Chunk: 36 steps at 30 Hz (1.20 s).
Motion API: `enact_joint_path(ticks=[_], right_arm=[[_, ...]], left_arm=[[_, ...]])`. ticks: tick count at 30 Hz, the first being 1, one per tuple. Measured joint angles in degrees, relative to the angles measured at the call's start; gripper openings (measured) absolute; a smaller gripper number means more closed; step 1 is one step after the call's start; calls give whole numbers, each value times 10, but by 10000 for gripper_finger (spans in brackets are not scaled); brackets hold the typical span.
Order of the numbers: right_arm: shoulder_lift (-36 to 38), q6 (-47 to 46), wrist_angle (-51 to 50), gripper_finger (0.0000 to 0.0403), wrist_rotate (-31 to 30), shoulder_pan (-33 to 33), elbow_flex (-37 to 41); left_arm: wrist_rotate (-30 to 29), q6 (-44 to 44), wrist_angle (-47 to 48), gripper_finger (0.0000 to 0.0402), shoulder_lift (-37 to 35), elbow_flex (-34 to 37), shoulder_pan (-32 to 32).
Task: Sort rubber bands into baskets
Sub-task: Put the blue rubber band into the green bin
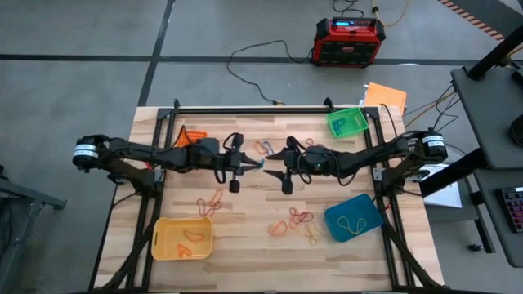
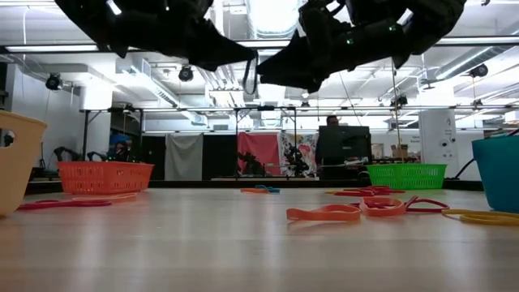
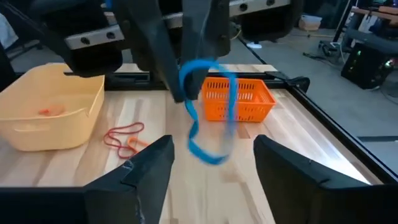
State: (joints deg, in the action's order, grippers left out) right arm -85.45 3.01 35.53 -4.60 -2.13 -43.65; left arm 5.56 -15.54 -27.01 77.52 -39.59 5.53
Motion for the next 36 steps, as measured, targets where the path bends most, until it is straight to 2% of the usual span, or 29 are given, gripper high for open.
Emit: enact_joint_path(ticks=[7,14,19,26,31,36], right_arm=[[0,9,14,239,1,0,-14],[-2,35,14,218,2,0,-29],[-2,44,12,170,1,0,-31],[-2,60,13,29,1,0,-31],[-2,61,12,11,0,-2,-31],[-1,60,6,9,0,-3,-31]], left_arm=[[0,7,-46,0,4,0,0],[0,13,-96,0,18,-1,0],[-2,14,-104,0,19,-1,0],[-3,15,-104,0,19,-1,0],[-6,28,-103,10,19,-1,0],[-6,44,-98,67,17,-1,0]])
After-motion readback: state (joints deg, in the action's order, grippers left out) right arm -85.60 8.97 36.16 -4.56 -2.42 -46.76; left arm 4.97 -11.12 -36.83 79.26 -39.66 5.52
